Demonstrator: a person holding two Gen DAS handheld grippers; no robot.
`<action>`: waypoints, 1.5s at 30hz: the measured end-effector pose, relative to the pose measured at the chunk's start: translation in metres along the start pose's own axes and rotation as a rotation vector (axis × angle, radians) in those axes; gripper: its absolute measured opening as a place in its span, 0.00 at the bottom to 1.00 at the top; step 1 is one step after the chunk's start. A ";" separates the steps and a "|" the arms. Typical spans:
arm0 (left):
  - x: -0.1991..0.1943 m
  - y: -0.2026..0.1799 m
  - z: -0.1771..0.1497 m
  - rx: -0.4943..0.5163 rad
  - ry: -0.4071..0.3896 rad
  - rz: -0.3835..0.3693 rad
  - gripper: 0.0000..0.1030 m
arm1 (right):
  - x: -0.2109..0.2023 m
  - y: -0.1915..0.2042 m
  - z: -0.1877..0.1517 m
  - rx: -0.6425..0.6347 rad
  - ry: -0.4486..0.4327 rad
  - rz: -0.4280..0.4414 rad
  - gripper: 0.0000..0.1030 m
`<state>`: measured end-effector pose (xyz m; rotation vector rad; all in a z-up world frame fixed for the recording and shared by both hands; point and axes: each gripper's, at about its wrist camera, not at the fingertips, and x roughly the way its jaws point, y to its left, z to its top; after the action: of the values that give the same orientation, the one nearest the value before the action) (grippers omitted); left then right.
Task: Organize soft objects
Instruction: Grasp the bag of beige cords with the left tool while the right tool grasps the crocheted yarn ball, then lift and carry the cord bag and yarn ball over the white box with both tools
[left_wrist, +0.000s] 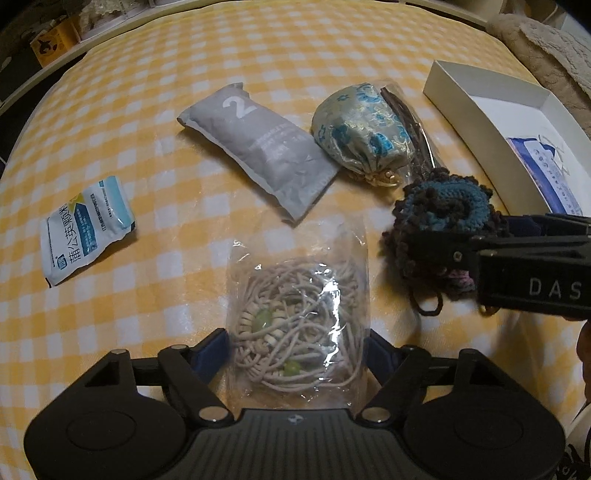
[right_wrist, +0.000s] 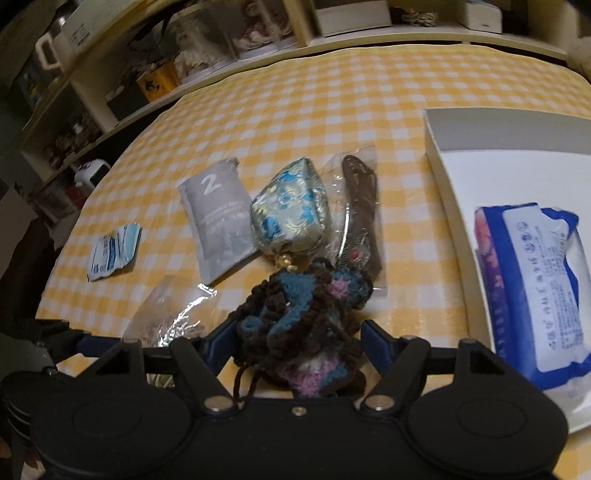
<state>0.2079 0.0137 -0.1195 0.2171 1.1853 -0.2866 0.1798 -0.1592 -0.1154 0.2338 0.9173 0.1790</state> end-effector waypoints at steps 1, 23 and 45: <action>0.000 0.000 0.000 -0.003 -0.001 -0.002 0.74 | 0.001 0.001 0.000 -0.002 0.001 0.004 0.72; -0.007 0.001 0.001 -0.015 -0.036 -0.034 0.59 | 0.016 -0.003 0.002 0.071 0.040 0.069 0.49; -0.011 -0.003 -0.005 -0.107 -0.043 -0.100 0.59 | -0.042 -0.003 -0.028 -0.116 0.058 0.033 0.38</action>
<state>0.1986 0.0139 -0.1113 0.0582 1.1670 -0.3126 0.1328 -0.1694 -0.1009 0.1365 0.9573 0.2699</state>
